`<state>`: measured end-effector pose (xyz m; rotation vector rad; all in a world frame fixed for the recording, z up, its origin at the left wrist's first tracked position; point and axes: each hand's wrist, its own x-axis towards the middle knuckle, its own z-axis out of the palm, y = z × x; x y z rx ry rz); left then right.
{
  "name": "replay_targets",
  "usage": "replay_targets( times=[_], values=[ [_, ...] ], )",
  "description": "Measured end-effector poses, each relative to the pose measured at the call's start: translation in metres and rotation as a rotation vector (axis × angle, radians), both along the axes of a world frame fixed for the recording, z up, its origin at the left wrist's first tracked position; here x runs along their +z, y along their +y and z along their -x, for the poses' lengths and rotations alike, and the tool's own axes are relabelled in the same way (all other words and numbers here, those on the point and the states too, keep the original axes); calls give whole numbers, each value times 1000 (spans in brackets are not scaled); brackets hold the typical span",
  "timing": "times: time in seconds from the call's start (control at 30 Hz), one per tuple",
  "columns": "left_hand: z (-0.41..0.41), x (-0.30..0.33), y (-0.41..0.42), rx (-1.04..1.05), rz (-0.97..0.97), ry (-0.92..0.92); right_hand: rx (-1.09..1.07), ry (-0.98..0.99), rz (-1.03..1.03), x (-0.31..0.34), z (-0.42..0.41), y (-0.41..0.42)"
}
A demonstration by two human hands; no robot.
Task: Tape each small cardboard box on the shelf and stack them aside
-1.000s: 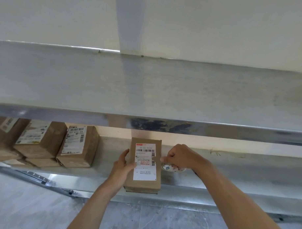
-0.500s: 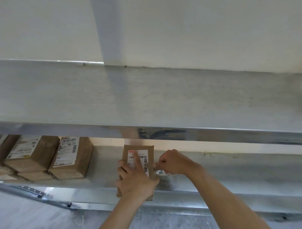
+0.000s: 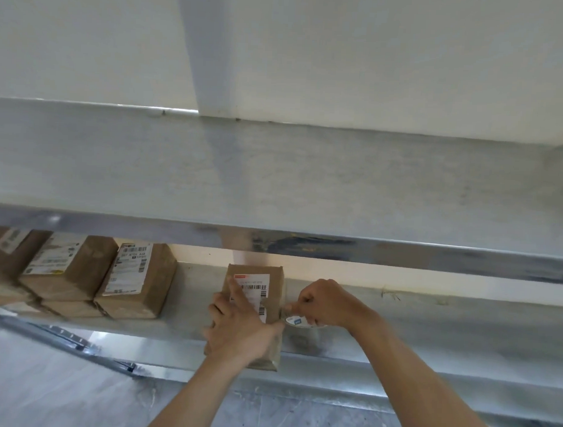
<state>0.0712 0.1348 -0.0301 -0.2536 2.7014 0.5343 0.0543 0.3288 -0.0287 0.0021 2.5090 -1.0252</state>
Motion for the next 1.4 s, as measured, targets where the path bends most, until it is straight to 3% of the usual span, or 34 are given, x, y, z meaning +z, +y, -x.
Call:
replay_targets(
  times=[0.27,0.47,0.73,0.87,1.03,1.23,1.4],
  values=[
    [2,10,-26,91,-424,-72,-21,31,46,12,-5,14],
    [8,15,-37,104,-623,-79,-33,7,-74,19,-4,31],
    [14,-16,-47,225,-1037,-329,-24,-32,-54,17,0,14],
    [18,-23,-58,245,-1136,-382,-2,-31,-47,17,6,2],
    [32,-14,-86,146,-957,-385,26,-24,-54,16,14,-17],
    [21,13,-48,-114,-409,4,46,-16,-81,20,12,-21],
    [0,18,10,23,-74,-42,30,-4,-93,16,8,-19]
  ],
)
